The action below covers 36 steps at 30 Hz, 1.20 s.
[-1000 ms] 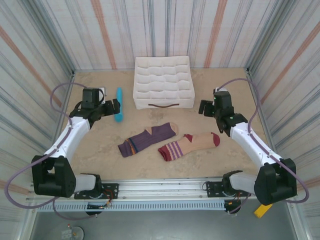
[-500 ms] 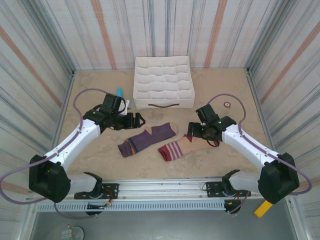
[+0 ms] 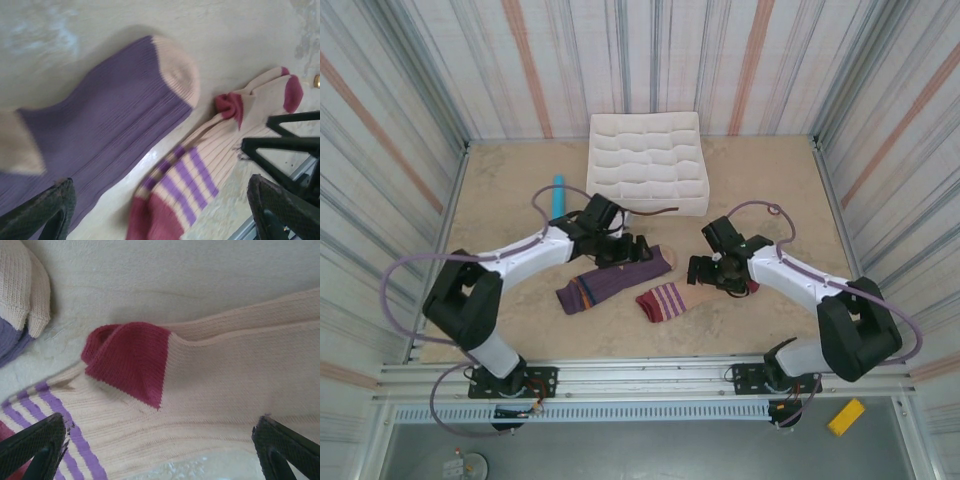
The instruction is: Roll the socks
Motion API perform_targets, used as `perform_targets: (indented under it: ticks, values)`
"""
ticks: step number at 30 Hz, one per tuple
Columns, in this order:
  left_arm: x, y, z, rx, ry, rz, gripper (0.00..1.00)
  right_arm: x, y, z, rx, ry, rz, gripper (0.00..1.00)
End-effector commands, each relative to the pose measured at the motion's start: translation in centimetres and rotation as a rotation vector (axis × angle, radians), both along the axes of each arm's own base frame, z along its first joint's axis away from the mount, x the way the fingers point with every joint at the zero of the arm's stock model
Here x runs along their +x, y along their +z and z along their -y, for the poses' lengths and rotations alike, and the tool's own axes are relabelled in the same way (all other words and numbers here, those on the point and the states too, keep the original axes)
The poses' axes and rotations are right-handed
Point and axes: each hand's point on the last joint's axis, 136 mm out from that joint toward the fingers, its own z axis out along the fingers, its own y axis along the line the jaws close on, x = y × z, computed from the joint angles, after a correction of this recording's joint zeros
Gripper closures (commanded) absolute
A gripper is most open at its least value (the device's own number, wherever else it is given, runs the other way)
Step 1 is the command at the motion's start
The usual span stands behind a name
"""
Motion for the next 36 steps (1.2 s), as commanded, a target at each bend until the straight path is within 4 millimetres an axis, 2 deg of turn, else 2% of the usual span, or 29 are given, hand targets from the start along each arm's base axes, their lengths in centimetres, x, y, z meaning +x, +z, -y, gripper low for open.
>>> perform_targets:
  ticks: [1,5,9,14,18,24,26,28,30,33,36]
  values:
    - [1.9,0.4,2.7,-0.096,0.033,0.000,0.11,0.2,-1.1,-1.1,0.034,0.057,-0.002,0.01]
    - [3.1,-1.3,3.6,-0.089,0.061,-0.026,0.14,0.4,-2.2,-1.4,0.021,0.090,-0.025,0.01]
    - [4.3,-3.2,3.1,-0.057,0.118,-0.034,0.14,1.2,-2.8,-1.6,0.011,0.130,-0.012,0.01]
    - [5.2,-6.4,0.2,0.003,0.223,-0.097,0.14,3.2,-2.6,-2.8,0.004,0.215,0.039,0.01]
    - [6.2,-6.9,-3.0,0.060,0.301,-0.089,0.14,5.4,-2.4,-3.6,-0.014,0.274,0.084,0.01]
    - [7.3,-6.0,-7.6,0.108,0.394,-0.056,0.14,9.0,-1.6,-5.9,0.005,0.361,0.171,0.01]
    - [7.4,-5.2,-8.1,0.082,0.411,-0.049,0.14,10.0,-1.4,-6.7,0.008,0.383,0.193,0.01]
    - [7.3,-3.9,-8.1,0.055,0.408,-0.034,0.14,10.9,-0.8,-6.9,-0.004,0.396,0.227,0.00]
    - [6.5,-2.1,-7.1,-0.004,0.383,-0.033,0.14,11.4,0.6,-6.9,-0.008,0.392,0.266,0.01]
    - [4.5,0.7,-5.5,-0.068,0.333,-0.020,0.12,11.1,3.3,-6.5,-0.024,0.370,0.340,0.01]
    - [2.1,2.5,-4.4,-0.083,0.301,-0.003,0.10,9.9,5.4,-5.4,-0.110,0.358,0.397,0.01]
